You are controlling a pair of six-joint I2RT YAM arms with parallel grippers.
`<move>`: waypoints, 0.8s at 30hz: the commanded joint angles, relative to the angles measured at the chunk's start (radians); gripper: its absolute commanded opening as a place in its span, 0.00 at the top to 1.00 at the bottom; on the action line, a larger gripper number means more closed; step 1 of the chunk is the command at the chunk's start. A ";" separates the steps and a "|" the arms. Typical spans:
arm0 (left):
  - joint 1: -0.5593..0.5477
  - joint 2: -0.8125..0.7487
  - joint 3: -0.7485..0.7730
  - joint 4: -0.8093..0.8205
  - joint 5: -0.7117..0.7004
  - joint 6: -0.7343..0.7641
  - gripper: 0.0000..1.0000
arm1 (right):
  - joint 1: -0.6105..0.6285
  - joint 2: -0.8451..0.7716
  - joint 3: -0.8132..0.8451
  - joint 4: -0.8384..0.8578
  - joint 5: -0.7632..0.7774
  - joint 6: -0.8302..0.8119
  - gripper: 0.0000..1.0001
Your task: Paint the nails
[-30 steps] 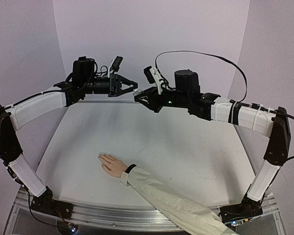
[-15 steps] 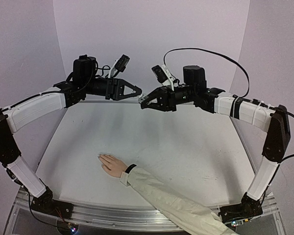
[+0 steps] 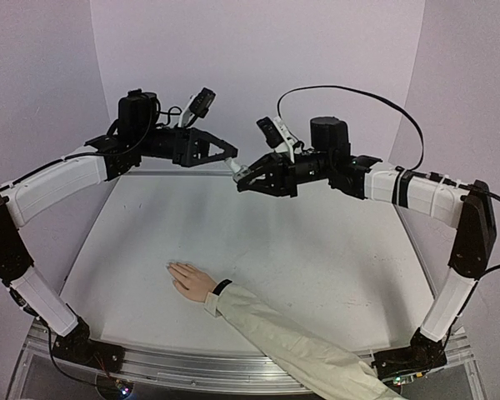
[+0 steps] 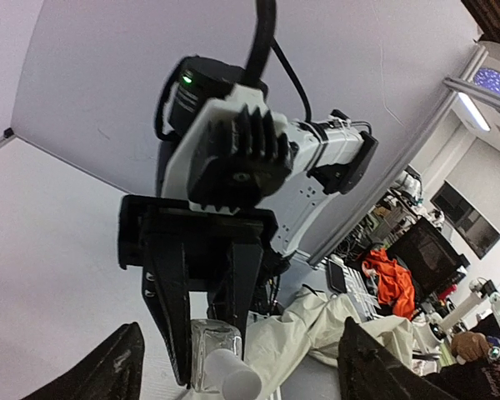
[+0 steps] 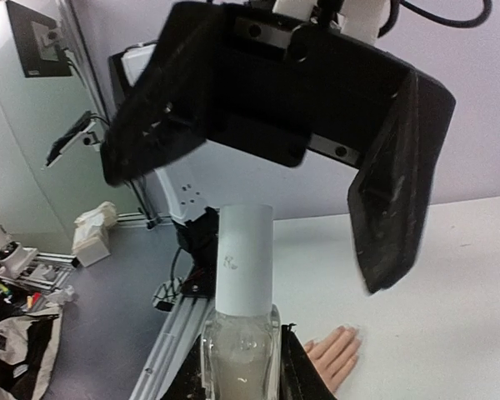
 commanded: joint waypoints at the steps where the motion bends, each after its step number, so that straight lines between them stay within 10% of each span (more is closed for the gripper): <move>1: 0.036 -0.019 0.005 0.010 -0.079 -0.052 0.16 | 0.007 -0.097 -0.045 0.052 0.257 -0.097 1.00; 13: -0.010 -0.004 0.128 -0.361 -0.253 0.172 0.37 | 0.009 -0.098 -0.059 0.032 0.373 -0.105 1.00; 24: -0.015 0.023 0.156 -0.344 -0.256 0.128 0.50 | 0.014 -0.080 -0.035 0.013 0.358 -0.120 1.00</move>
